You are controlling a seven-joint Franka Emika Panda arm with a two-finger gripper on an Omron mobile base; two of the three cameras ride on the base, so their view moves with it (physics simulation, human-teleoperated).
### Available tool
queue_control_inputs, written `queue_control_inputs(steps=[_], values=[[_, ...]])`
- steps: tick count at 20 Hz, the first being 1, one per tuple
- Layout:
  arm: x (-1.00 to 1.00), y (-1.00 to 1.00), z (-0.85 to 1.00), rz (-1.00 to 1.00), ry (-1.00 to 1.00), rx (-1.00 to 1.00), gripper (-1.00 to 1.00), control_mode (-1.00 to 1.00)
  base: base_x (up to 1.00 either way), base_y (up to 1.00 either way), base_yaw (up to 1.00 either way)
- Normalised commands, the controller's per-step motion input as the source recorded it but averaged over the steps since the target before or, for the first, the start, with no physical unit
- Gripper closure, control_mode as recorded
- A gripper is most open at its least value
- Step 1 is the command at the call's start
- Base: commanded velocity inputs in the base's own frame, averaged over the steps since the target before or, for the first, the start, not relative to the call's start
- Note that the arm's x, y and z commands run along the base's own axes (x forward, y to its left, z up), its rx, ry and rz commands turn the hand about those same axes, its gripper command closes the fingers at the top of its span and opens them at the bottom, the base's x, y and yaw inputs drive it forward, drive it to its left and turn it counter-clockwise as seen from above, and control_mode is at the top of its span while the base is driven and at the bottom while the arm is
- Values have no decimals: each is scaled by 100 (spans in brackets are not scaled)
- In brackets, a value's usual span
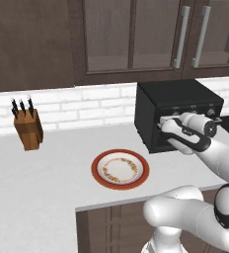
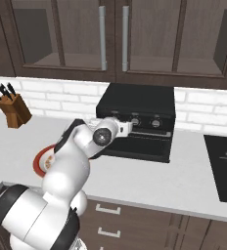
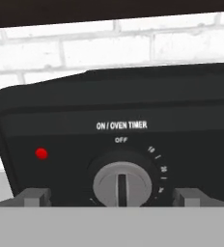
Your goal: Pick up the kebab skewer and baguette bread, and place them inside the toaster oven. Close the toaster oven door and start by setting the timer.
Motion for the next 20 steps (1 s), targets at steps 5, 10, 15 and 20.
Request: queue_control_inputs(steps=[5,10,15,20], values=[[0,0,0,0,0,1,-100,-100,0,0,0],[0,0,7,0,0,0,-100,-100,0,0,0],[2,0,15,0,0,0,-100,-100,0,0,0],[2,0,2,0,0,0,-100,-100,0,0,0]])
